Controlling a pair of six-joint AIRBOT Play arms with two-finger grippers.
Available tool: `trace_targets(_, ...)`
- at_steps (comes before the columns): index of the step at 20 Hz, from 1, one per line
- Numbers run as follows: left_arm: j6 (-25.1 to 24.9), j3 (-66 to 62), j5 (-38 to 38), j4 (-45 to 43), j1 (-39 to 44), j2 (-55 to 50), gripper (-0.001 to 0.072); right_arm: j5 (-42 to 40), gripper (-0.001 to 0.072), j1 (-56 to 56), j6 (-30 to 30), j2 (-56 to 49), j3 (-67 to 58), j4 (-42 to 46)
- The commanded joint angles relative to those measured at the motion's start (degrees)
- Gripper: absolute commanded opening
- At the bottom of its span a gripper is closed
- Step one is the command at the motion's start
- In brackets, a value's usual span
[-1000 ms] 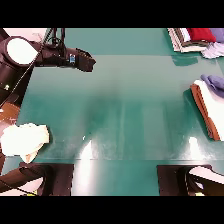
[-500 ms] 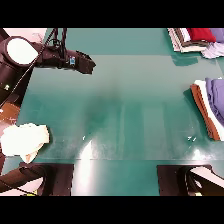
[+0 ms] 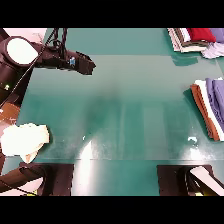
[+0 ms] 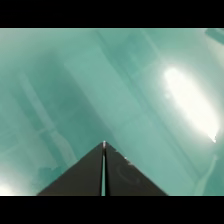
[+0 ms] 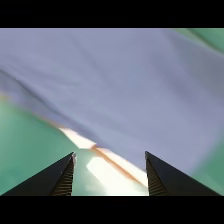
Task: Fold the shirts.
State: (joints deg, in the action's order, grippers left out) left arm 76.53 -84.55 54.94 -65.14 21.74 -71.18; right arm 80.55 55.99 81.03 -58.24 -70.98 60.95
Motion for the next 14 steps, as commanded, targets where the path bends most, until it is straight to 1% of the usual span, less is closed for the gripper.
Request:
trace_targets(1,0.00,-0.02,0.81,0.02,0.00,0.00,0.0027,-0.63,0.0493,-6.86,1.90,0.76,0.02,-10.19)
trace_targets(2,0.00,-0.02,0.42,0.02,0.00,0.00,0.0027,-0.63,0.0410,-10.71,1.90,0.79,0.02,-11.06)
trace_targets(3,0.00,-0.02,-0.24,0.02,0.00,0.00,0.0027,-0.68,0.0311,-14.51,1.90,0.79,0.02,-11.52)
trace_targets(4,0.00,-0.02,-0.94,0.04,0.00,0.00,0.0027,-0.85,0.0174,-18.75,1.84,0.79,0.02,-11.47)
trace_targets(5,0.00,-0.02,-1.75,0.02,0.00,0.00,0.0027,-1.25,0.0022,-22.58,1.18,0.76,0.02,-11.45)
trace_targets(6,0.00,-0.02,-2.56,0.02,0.00,0.00,0.0027,-1.81,0.0020,-26.47,-0.31,0.79,0.02,-11.41)
trace_targets(10,0.00,-0.02,-4.48,0.02,0.00,0.00,0.0027,-3.76,0.0020,-37.38,-0.57,0.79,0.02,-11.39)
trace_targets(14,0.00,-0.02,-5.05,0.02,0.00,0.00,0.0028,-4.00,0.0020,-41.07,-0.57,0.79,0.02,-11.41)
